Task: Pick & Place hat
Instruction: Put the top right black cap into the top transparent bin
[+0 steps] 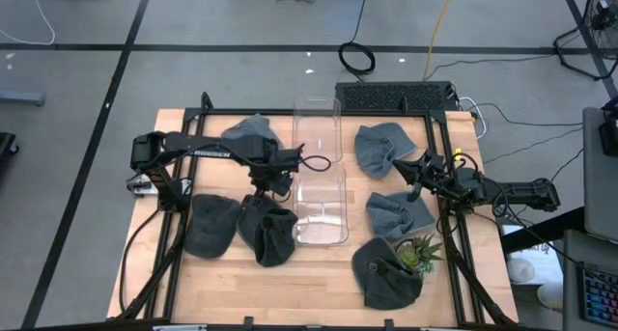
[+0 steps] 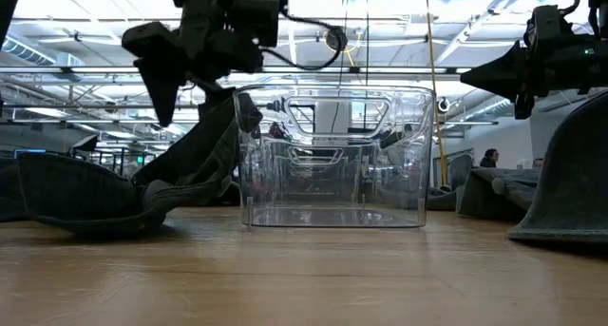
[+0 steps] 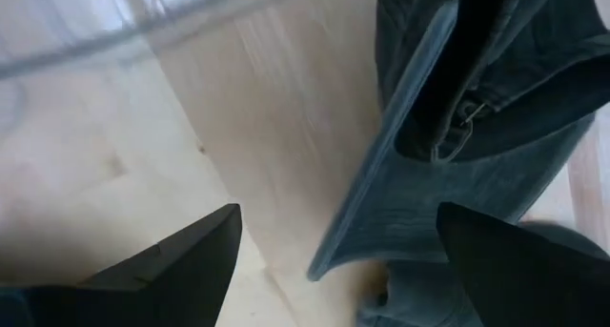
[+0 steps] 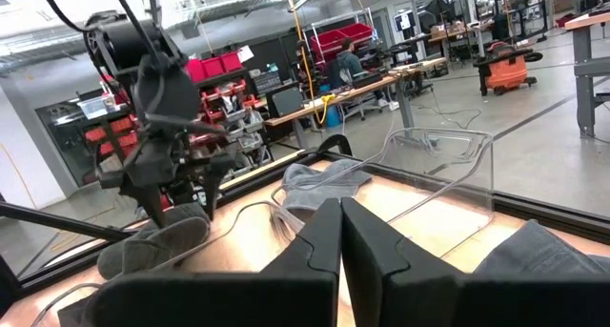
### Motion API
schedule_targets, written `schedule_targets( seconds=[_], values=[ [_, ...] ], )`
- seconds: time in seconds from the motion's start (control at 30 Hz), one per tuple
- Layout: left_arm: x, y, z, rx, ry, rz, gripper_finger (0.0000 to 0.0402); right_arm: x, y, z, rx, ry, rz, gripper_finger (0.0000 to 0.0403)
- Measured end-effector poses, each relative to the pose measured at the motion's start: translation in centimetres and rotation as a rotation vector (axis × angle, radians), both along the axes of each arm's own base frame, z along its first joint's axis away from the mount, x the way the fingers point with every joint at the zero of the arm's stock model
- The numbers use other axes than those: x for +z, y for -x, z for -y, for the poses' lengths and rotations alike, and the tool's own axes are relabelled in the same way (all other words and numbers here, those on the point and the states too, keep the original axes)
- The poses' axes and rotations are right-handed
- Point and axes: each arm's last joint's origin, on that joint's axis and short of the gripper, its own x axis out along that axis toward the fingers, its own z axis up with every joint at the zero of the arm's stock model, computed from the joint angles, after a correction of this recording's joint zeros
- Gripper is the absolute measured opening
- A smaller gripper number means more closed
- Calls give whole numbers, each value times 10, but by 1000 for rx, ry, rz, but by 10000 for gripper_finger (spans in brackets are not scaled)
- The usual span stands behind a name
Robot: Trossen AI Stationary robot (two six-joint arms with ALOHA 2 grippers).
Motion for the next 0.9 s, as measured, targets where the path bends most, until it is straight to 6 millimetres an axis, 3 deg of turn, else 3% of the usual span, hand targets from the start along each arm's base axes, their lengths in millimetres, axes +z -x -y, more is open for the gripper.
schedule_targets(
  seconds=[0.23,0.33,0.47,0.7,0.77,0.9],
  values=[
    [-20,5,2,5,45,-3,362,0,0,0,0,0,0,0],
    [-23,5,2,3,44,3,340,0,0,0,0,0,0,0],
    [-23,5,2,5,44,3,256,0,0,0,0,0,0,0],
    [-23,6,1,14,53,-8,41,0,0,0,0,0,0,0],
    [-22,7,1,17,70,-22,17,0,0,0,0,0,0,0],
    [-20,12,2,-30,80,-48,17,0,0,0,0,0,0,0]
  ],
)
